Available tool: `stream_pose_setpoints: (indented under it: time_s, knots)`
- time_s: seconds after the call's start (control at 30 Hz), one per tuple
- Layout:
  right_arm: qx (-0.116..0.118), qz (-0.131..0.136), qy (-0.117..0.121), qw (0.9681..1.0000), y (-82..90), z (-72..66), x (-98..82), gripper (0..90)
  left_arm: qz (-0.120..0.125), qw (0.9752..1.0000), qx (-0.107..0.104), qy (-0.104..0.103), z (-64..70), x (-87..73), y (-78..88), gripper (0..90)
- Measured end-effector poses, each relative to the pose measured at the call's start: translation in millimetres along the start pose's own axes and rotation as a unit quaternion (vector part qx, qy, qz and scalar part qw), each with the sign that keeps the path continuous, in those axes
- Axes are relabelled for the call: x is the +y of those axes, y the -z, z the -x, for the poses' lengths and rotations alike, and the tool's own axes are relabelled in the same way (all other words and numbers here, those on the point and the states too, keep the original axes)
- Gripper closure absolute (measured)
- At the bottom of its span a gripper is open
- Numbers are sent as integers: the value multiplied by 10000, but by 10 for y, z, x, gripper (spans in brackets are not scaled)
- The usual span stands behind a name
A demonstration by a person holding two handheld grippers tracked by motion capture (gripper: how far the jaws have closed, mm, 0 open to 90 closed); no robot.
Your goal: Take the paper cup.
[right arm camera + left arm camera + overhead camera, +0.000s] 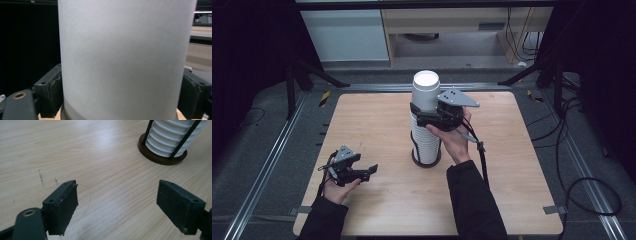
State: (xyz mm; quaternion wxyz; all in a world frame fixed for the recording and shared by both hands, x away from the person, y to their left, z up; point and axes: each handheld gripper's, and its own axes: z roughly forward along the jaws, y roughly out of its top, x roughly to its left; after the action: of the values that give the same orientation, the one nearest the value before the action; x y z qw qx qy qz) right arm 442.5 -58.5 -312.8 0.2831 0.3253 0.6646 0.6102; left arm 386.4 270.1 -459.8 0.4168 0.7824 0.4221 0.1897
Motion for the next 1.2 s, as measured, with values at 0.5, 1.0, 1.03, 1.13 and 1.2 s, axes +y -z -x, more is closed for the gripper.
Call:
stream_pose_setpoints:
  time_s: [0.5,1.0,1.03,1.13,1.2]
  knots:
    - [95,245,82,9996,72,31,280,133,2,10000,-1,0,3,2,6,168]
    - [23,541,189,9984,229,56,627,133,-1,10000,-14,-16,10,6,12,167]
    - [10,563,200,9982,247,52,648,133,-2,10000,-17,-23,12,7,13,167]
    - [-2,617,237,9978,313,51,699,133,-1,10000,-18,-28,11,7,15,167]
    - [-5,613,277,9977,338,57,710,133,3,10000,-21,-28,12,8,18,167]
